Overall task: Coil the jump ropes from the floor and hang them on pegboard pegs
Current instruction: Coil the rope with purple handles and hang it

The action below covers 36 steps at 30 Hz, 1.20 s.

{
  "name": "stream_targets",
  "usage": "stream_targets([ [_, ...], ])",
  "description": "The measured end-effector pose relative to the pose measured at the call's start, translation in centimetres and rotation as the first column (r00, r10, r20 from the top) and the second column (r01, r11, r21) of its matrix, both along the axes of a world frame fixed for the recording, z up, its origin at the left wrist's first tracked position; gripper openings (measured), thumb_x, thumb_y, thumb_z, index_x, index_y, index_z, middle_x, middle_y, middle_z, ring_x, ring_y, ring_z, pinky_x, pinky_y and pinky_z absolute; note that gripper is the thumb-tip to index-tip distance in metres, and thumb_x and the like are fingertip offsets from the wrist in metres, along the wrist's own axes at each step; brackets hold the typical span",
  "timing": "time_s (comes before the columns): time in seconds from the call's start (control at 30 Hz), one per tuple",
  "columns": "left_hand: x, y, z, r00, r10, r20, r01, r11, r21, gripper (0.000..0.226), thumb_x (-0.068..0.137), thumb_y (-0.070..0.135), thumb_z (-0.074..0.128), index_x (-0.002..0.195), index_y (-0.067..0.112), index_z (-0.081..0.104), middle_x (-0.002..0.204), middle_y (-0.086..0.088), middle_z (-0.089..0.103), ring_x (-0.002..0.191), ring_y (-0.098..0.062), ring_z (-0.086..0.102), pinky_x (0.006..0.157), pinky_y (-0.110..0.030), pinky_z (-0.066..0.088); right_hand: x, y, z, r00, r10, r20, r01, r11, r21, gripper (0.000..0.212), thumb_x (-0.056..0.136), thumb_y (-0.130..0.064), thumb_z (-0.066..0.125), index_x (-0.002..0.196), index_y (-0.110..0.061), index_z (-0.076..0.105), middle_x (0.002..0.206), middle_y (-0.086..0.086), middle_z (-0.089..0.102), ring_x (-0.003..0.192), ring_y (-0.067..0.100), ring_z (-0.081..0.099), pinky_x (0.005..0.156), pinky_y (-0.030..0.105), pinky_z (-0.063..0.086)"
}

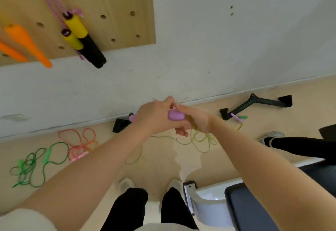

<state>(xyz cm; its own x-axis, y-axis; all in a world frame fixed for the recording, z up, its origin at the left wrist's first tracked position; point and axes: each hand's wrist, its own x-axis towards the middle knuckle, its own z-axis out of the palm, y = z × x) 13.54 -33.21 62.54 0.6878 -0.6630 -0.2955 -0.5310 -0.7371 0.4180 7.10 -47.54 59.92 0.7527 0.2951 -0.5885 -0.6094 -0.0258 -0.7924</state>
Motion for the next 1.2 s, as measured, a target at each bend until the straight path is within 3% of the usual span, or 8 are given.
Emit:
stream_targets([
  [0.13,2.6,6.2,4.1,0.943,0.307,-0.130,-0.333,0.886,-0.323,0.043,0.082,0.056,0.056,0.074,0.014,0.052,0.061,0.005,0.049,0.058,-0.015,0.046,0.057,-0.031,0.037,1.1,1.2,3.8,0.991,-0.013,0.131,0.041,0.977,-0.208,0.042,0.081,-0.049,0.051,0.072,-0.008,0.059,0.056,-0.001,0.055,0.056,0.015,0.050,0.076,0.032,0.041],
  [0.23,4.2,9.5,7.0,0.806,0.266,-0.529,-0.578,0.542,-0.610,0.035,0.088,0.030,0.056,0.068,0.002,0.047,0.052,0.004,0.036,0.049,-0.013,0.032,0.052,-0.027,0.029,2.1,3.0,3.8,0.988,0.031,0.154,0.080,0.746,-0.661,0.023,0.084,-0.033,0.065,0.070,-0.016,0.057,0.071,-0.002,0.054,0.069,0.016,0.050,0.065,0.026,0.037],
  [0.37,6.7,14.8,10.2,0.683,0.146,-0.716,-0.730,0.157,-0.665,0.022,0.084,0.001,0.038,0.068,0.009,0.051,0.058,0.000,0.047,0.050,-0.014,0.041,0.053,-0.025,0.034,3.7,7.6,4.4,0.966,-0.203,0.159,0.255,0.656,-0.710,0.023,0.096,-0.022,0.042,0.082,-0.011,0.057,0.078,0.006,0.058,0.071,0.022,0.055,0.068,0.032,0.042],
  [0.53,9.7,23.6,9.4,0.750,0.138,-0.647,-0.623,0.477,-0.620,0.019,0.055,0.005,0.040,0.069,0.006,0.053,0.051,0.002,0.050,0.053,-0.011,0.044,0.055,-0.024,0.036,9.6,18.3,11.8,0.913,-0.295,0.282,0.383,0.856,-0.347,0.029,0.099,-0.022,0.033,0.076,-0.014,0.048,0.056,-0.003,0.033,0.046,0.010,0.022,0.044,0.021,0.018],
  [0.8,11.8,31.2,12.1,0.726,-0.213,-0.654,-0.354,0.699,-0.621,0.030,0.062,0.004,0.041,0.089,0.004,0.052,0.051,0.001,0.047,0.050,-0.010,0.042,0.052,-0.020,0.036,17.6,30.0,22.6,0.782,-0.278,0.557,0.255,0.959,0.120,0.026,0.101,-0.015,0.034,0.078,-0.011,0.046,0.052,-0.005,0.033,0.042,0.006,0.024,0.042,0.021,0.016],
  [0.9,11.6,31.8,13.2,0.654,-0.358,-0.667,-0.314,0.673,-0.669,0.026,0.071,0.014,0.048,0.094,0.003,0.052,0.052,0.002,0.049,0.050,-0.011,0.044,0.056,-0.021,0.040,18.1,30.8,22.3,0.754,-0.229,0.616,0.330,0.943,-0.053,0.031,0.101,-0.020,0.033,0.073,-0.013,0.046,0.054,-0.002,0.036,0.043,0.008,0.028,0.042,0.021,0.024],
  [1.07,11.0,31.8,14.2,0.596,-0.464,-0.656,-0.332,0.601,-0.727,0.032,0.069,0.050,0.070,0.070,0.018,0.064,0.047,0.011,0.033,0.044,-0.007,0.027,0.049,-0.018,0.030,16.8,27.7,19.4,0.785,0.005,0.620,0.435,0.708,-0.557,0.026,0.099,-0.024,0.034,0.077,-0.014,0.043,0.063,0.001,0.041,0.054,0.014,0.038,0.055,0.027,0.034],
  [1.2,10.9,30.7,14.8,0.594,-0.454,-0.664,-0.576,0.337,-0.745,0.032,0.062,0.055,0.076,0.066,0.024,0.068,0.043,0.012,0.021,0.040,-0.009,0.013,0.043,-0.018,0.021,14.6,24.0,17.6,0.880,0.050,0.472,0.342,0.623,-0.703,0.023,0.099,-0.030,0.037,0.091,-0.008,0.039,0.071,-0.001,0.043,0.067,0.015,0.041,0.064,0.029,0.035],
])
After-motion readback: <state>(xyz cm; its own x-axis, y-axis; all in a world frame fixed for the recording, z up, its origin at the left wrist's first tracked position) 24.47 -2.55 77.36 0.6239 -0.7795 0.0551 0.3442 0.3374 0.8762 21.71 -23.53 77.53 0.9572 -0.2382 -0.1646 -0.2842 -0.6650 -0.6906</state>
